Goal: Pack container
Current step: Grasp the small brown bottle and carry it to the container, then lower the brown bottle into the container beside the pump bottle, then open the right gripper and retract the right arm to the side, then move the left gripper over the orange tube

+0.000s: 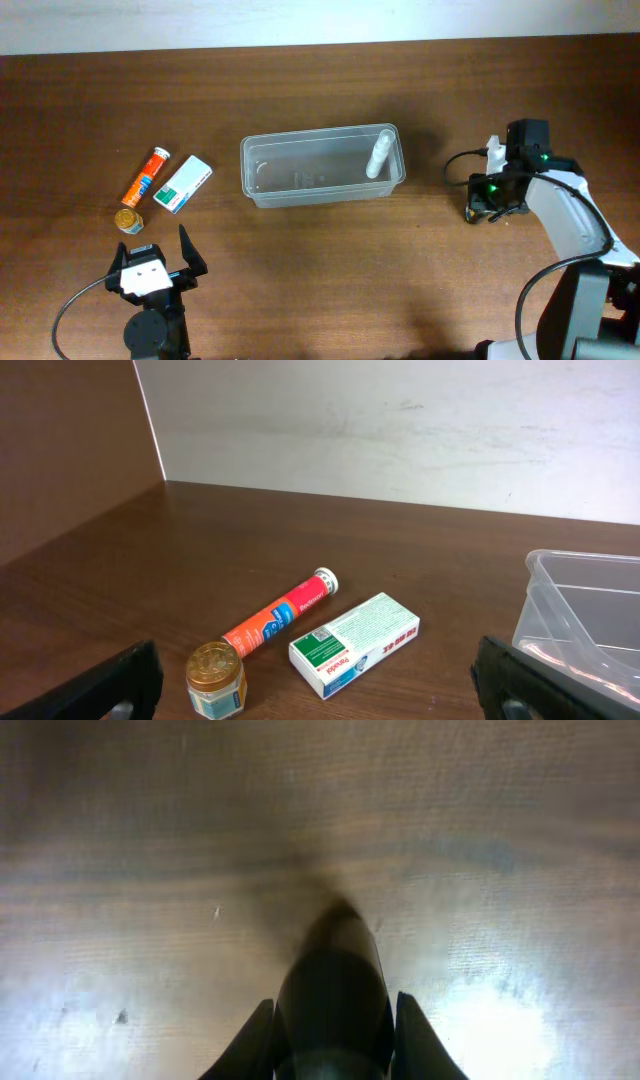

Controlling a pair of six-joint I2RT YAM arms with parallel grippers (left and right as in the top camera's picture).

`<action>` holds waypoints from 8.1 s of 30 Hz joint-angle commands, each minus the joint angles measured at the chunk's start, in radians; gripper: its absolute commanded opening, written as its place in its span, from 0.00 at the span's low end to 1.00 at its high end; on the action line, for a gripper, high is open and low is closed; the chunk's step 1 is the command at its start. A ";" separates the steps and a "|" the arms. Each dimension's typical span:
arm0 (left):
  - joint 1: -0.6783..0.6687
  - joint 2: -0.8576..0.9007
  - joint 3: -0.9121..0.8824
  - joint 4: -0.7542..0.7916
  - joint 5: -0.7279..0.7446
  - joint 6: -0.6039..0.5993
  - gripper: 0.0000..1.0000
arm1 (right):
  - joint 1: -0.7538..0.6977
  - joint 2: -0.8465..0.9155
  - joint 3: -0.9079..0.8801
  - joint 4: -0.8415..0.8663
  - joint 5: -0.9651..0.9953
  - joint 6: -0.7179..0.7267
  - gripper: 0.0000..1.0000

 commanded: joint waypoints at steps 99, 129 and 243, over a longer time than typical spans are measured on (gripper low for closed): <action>-0.004 -0.001 -0.008 0.003 -0.007 0.016 0.99 | 0.605 0.344 0.675 -0.116 0.171 0.272 0.39; -0.004 -0.001 -0.008 0.002 -0.007 0.016 0.99 | 0.009 0.208 1.168 -0.732 0.250 0.325 0.98; 0.143 1.836 1.263 -0.360 0.286 0.262 0.99 | -0.135 0.208 1.168 -0.743 0.251 0.325 0.98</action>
